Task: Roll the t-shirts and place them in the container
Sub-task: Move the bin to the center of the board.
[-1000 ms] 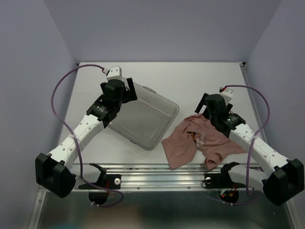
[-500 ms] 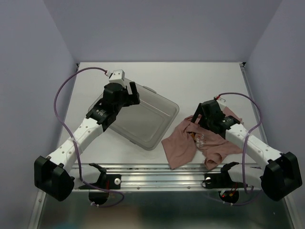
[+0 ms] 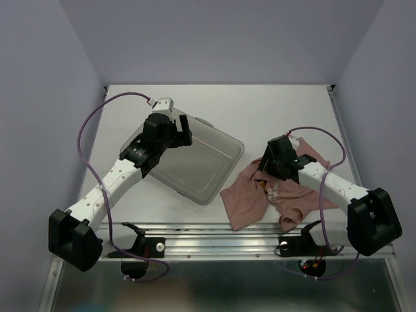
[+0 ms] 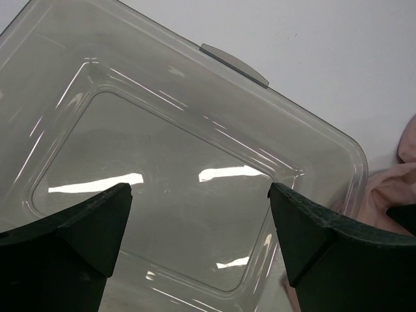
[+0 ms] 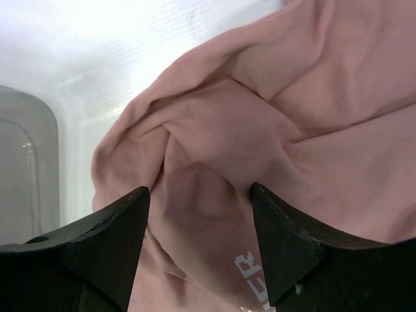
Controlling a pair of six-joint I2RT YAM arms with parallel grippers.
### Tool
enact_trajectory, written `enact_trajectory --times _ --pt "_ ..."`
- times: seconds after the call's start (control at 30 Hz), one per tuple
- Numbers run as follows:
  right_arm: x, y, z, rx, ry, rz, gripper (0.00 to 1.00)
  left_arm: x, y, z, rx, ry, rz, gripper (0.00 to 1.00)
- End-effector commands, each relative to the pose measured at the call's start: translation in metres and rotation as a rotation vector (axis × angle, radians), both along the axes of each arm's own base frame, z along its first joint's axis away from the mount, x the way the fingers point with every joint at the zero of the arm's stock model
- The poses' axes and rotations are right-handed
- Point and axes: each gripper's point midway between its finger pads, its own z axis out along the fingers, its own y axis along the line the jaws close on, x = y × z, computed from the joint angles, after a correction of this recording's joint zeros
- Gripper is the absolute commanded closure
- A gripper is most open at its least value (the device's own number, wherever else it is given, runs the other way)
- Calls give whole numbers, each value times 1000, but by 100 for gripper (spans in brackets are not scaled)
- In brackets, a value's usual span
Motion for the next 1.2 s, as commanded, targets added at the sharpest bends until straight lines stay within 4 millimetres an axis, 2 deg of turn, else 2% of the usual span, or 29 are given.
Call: enact_trajectory --times 0.0,0.1,0.33,0.5,0.57,0.67,0.8,0.87,0.9,0.93,1.0,1.03,1.07,1.13,1.17 --pt "30 17 26 54 -109 33 32 5 -2 19 -9 -41 -7 1" --pt "33 19 33 57 -126 36 32 5 -3 18 -9 -33 -5 1" --pt "28 24 48 -2 -186 82 31 4 -1 15 -21 -26 12 1" --pt "24 37 57 -84 -227 119 30 2 -2 9 -36 1 23 1" --pt "24 41 55 -81 -228 131 30 2 -1 7 -36 7 28 1" --pt "22 51 42 -50 -195 161 31 1 -1 7 -42 10 35 1" --pt "27 70 32 15 -198 209 33 -1 2 7 -46 10 46 1" --pt "28 75 18 22 -162 206 41 -1 0 6 -51 15 44 1" --pt "28 76 7 15 -133 199 50 -1 1 3 -52 24 49 1" --pt "28 76 2 9 -121 198 54 -1 1 2 -54 28 51 1" --pt "30 77 1 6 -119 197 71 -1 1 0 -53 35 54 1" --pt "31 73 2 -6 -129 183 90 -2 1 -4 -47 47 57 1" --pt "33 71 11 -6 -155 171 98 -2 1 -7 -47 57 58 1" --pt "37 57 24 -49 -207 129 99 -3 -5 -16 -36 90 27 7" --pt "39 43 38 -56 -237 91 99 -5 -16 -24 -41 120 -15 9"
